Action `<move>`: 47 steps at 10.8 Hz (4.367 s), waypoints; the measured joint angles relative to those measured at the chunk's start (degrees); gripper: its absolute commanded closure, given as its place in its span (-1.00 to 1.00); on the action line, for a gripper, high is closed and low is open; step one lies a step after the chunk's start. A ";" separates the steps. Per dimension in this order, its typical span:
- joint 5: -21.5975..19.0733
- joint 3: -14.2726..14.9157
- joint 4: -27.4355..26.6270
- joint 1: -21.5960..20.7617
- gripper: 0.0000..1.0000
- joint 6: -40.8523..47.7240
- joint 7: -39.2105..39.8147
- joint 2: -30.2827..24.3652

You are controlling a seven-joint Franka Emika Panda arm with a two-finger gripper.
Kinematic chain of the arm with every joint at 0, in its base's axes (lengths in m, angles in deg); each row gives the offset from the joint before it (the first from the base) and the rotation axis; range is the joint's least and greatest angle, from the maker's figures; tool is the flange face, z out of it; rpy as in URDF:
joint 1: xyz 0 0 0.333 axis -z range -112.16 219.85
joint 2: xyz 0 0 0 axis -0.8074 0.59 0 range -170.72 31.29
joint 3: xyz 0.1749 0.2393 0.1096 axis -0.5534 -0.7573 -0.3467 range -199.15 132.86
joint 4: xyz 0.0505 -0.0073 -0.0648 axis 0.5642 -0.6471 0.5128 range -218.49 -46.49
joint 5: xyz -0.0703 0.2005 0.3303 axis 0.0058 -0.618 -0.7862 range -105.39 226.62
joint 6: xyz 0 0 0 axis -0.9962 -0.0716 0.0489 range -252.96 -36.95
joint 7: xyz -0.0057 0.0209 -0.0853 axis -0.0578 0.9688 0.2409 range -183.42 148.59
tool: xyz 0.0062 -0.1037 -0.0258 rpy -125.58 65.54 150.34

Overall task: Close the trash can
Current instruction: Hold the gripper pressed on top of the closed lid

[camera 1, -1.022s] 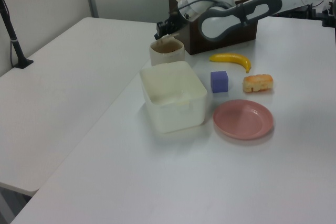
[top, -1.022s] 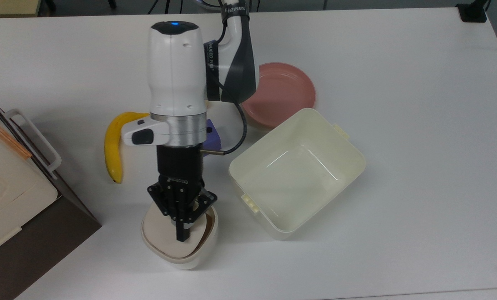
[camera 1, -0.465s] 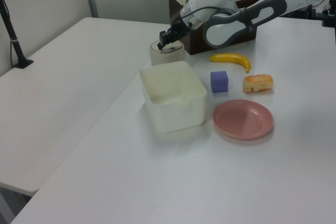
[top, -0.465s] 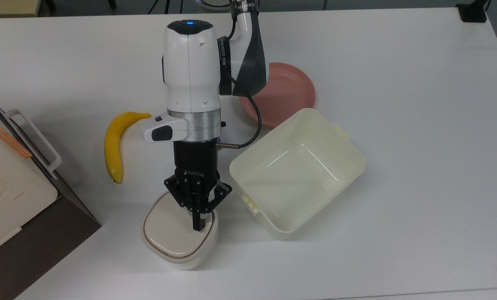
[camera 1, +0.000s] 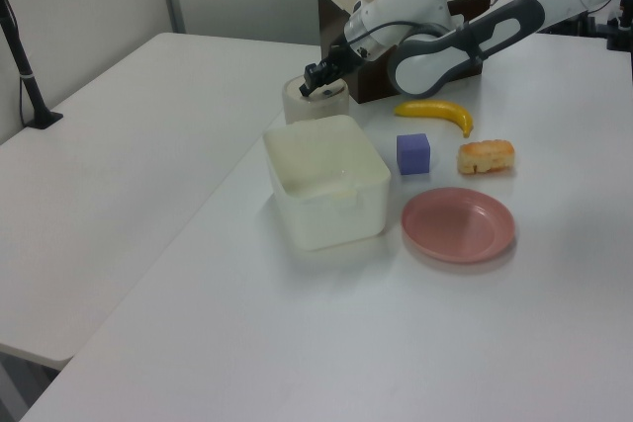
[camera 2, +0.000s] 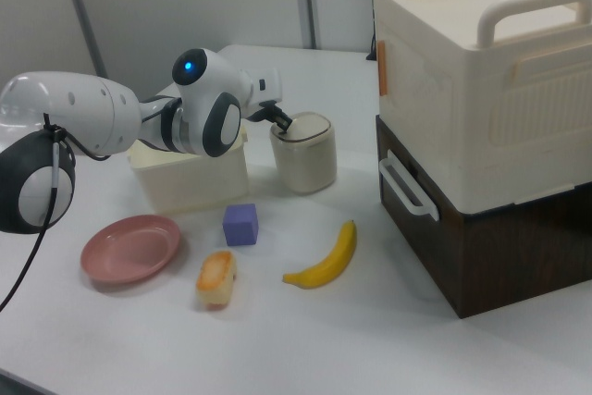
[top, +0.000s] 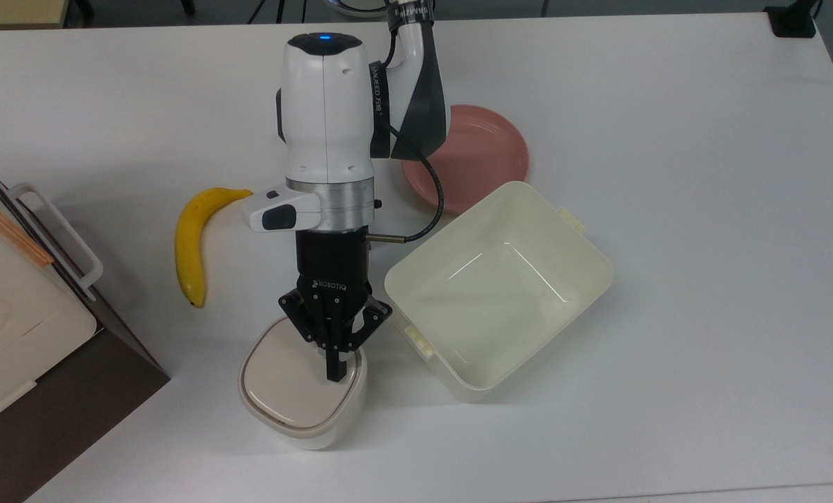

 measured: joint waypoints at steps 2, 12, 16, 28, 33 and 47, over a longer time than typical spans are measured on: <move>0.08 0.00 -1.28 -0.13 1.00 -0.58 0.00 -0.81; 0.08 0.11 -8.32 -0.08 1.00 -0.57 0.00 -6.24; 0.08 0.50 -9.14 0.22 1.00 -0.57 0.00 -7.59; 1.74 1.92 -16.14 1.79 1.00 -0.50 1.26 -11.82; 4.72 1.98 -15.97 1.82 1.00 -0.51 1.27 -11.50; 4.28 1.96 -10.59 1.62 1.00 -0.55 -2.01 -7.71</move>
